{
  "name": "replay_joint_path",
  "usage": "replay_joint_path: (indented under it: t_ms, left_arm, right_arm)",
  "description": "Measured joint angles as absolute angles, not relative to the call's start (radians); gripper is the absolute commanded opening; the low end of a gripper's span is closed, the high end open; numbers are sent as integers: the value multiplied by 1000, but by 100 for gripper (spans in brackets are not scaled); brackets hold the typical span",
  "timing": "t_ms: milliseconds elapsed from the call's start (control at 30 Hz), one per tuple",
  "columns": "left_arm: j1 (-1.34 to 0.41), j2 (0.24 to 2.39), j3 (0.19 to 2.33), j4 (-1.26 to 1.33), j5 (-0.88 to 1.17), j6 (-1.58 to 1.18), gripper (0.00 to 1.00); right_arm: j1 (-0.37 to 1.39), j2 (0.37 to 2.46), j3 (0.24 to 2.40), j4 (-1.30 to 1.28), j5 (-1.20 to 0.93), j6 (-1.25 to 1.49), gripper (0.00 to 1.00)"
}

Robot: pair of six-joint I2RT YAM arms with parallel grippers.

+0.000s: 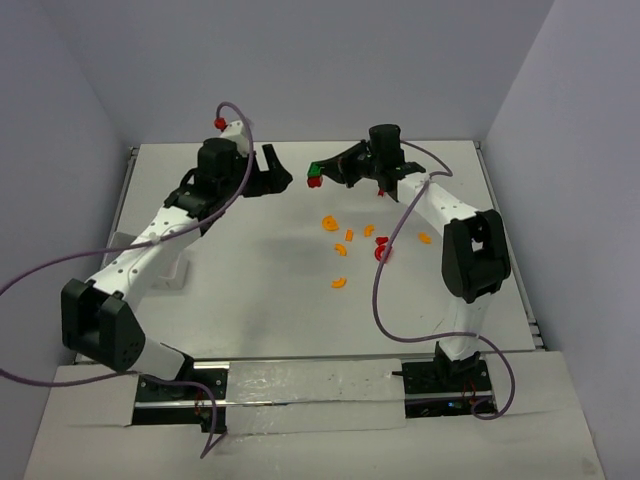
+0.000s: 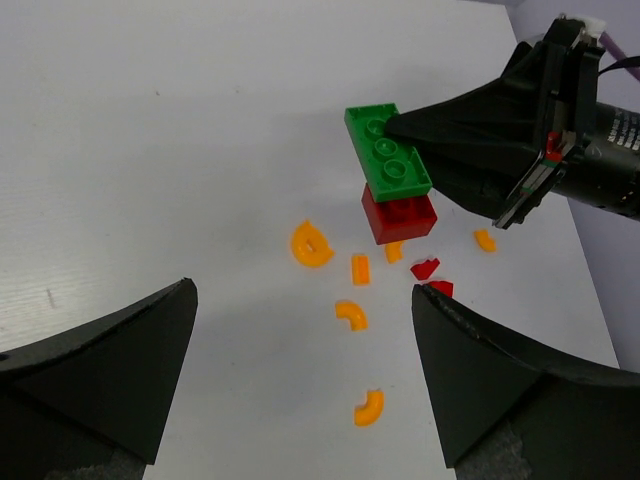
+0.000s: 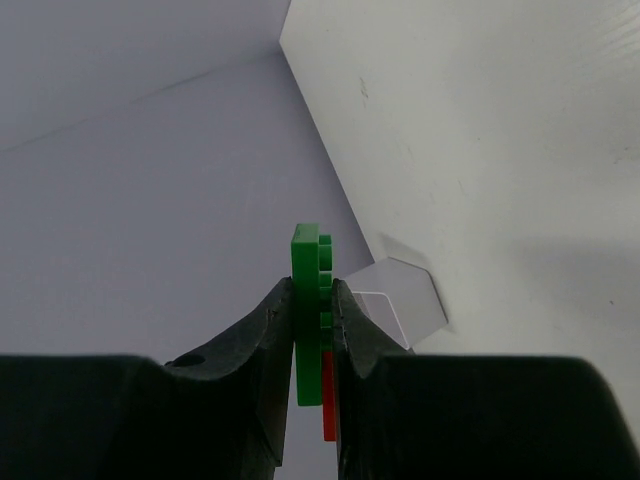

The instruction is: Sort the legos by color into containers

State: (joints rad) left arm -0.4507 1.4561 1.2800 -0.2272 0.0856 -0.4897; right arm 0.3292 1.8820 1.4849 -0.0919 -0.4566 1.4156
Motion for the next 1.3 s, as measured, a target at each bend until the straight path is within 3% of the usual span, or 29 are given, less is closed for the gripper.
replay_joint_path:
  t_ms: [233,900,1300]
  left_arm:
    - [-545,1566,1364,-232,45,-519,93]
    - [-591,1687,1443,-237,41,-574,82]
    - [-593,1722,1464,-246,30,-580,56]
  right_arm:
    - [334,1872,1484,-90,-442,1420,0]
    - [360,1869,1484,-91,-427,1389,0]
    - [361,1869,1484,-91,-431,1390,0]
